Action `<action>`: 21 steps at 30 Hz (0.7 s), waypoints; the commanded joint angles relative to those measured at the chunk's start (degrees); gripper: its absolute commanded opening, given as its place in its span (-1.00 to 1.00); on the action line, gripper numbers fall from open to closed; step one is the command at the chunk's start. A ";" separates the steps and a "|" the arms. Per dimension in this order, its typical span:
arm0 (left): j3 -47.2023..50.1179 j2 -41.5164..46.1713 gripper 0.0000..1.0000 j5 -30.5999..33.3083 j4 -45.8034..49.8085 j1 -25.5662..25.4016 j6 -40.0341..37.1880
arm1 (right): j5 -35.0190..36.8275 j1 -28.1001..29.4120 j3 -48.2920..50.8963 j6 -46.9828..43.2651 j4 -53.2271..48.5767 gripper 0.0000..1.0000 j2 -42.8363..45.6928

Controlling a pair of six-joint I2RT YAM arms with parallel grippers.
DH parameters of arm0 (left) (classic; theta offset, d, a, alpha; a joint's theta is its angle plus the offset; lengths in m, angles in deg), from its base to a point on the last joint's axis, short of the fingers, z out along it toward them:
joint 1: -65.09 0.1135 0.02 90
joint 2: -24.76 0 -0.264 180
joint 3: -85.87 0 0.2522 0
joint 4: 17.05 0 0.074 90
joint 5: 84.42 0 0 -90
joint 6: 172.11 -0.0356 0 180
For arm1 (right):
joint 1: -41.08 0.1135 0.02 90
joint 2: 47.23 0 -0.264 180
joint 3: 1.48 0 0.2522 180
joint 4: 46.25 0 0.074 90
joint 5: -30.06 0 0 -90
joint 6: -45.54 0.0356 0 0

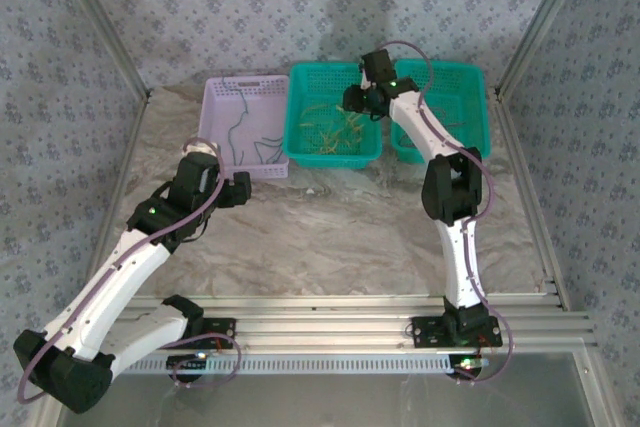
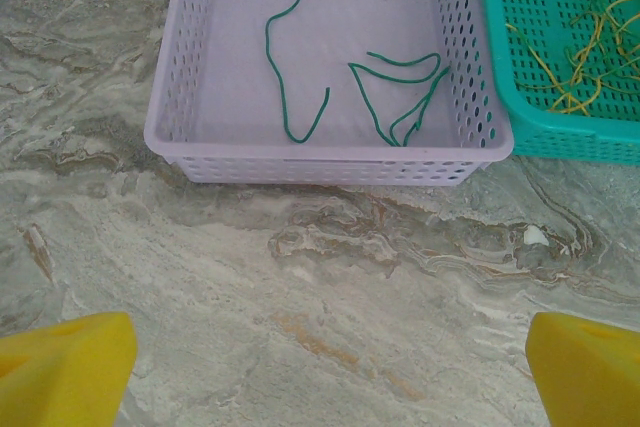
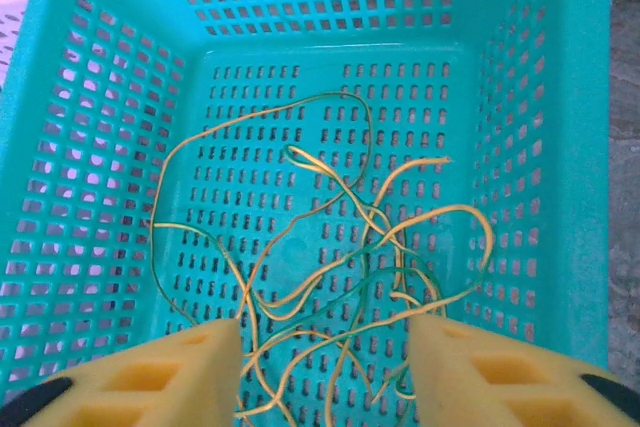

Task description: Untangle the cables

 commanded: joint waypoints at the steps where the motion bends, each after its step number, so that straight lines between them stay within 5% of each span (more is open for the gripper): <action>1: -0.19 0.37 0.99 -0.36 -0.47 0.36 -0.85 | 0.29 0.51 -2.30 -1.18 -1.81 0.10 1.84; 8: -0.10 0.37 0.99 0.14 -0.48 0.36 -0.84 | 1.86 1.19 0.69 -2.97 1.26 0.26 6.43; 16: 0.03 0.43 1.00 0.66 -0.73 0.32 -0.68 | 1.94 1.28 5.66 -3.90 5.69 0.98 11.39; 21: 0.29 0.35 0.99 1.47 -1.08 0.34 -0.49 | 3.60 1.42 11.03 -5.27 9.55 1.00 15.62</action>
